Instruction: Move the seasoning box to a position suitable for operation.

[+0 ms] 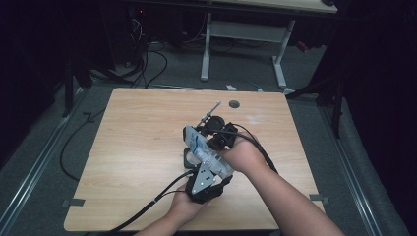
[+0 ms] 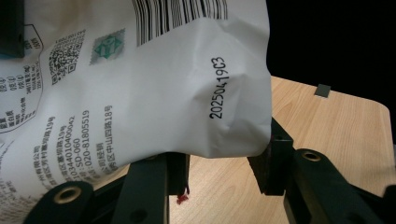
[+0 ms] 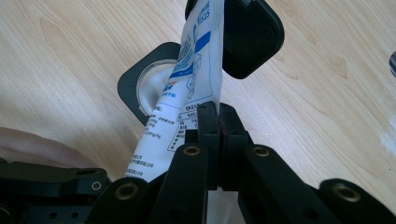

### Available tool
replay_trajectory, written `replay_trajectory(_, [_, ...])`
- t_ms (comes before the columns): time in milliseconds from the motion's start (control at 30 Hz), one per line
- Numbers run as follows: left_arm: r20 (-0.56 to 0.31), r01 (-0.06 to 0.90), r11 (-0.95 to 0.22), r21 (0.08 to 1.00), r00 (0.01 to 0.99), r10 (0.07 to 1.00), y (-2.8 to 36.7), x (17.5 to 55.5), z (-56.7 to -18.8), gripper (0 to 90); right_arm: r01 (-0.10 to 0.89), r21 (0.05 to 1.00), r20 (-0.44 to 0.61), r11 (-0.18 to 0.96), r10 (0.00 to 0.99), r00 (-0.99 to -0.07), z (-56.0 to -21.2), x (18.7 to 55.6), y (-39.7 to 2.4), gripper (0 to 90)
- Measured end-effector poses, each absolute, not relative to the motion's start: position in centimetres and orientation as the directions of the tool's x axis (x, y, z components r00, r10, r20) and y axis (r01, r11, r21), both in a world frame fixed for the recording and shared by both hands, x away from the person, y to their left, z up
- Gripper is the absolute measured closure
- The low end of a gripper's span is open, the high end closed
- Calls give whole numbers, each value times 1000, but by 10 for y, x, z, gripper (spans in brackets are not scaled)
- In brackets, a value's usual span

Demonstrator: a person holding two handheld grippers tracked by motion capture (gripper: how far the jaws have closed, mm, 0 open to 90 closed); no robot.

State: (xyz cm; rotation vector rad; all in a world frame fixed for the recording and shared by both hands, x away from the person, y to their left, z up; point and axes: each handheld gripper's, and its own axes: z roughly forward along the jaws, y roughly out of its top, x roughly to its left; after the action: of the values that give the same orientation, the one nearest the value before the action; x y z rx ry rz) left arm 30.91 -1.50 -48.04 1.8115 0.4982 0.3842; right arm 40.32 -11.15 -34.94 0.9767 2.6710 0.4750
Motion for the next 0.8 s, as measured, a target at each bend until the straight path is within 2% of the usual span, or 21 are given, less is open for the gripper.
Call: replay_trajectory(800, [10, 138, -247, 959, 856, 518, -16, 311, -477, 624, 575, 385, -133, 722, 660, -739, -346, 405, -111, 900])
